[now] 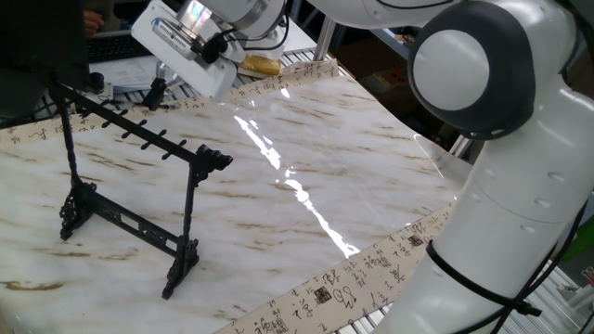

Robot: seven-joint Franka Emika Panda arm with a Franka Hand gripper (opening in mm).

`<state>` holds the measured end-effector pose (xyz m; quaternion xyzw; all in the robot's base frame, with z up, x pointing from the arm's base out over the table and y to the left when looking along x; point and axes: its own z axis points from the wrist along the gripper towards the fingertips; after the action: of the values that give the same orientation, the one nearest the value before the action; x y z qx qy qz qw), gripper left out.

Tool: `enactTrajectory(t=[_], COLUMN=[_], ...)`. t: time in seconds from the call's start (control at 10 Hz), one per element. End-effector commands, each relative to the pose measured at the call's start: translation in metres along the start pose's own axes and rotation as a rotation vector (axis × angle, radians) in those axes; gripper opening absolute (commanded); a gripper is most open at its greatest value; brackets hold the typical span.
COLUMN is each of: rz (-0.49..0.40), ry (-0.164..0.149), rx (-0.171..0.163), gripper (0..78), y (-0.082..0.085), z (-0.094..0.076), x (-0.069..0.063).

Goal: Place the brush on the pen rack

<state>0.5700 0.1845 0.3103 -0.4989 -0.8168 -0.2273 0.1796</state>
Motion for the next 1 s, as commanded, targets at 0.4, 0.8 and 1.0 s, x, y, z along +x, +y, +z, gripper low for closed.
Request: enactTrajectory(t=[0.4, 0.8, 1.0], rz=[-0.007, -0.016, -0.02], ry=[-0.024, -0.023, -0.028], rx=[-0.032, -0.029, -0.02], gripper=[1.2, 1.2, 1.2], y=[-0.001, -0.0015, -0.0008], z=[-0.0001, 0.0042, 0.0056], x=[0.0075, 0.0081, 0.0076])
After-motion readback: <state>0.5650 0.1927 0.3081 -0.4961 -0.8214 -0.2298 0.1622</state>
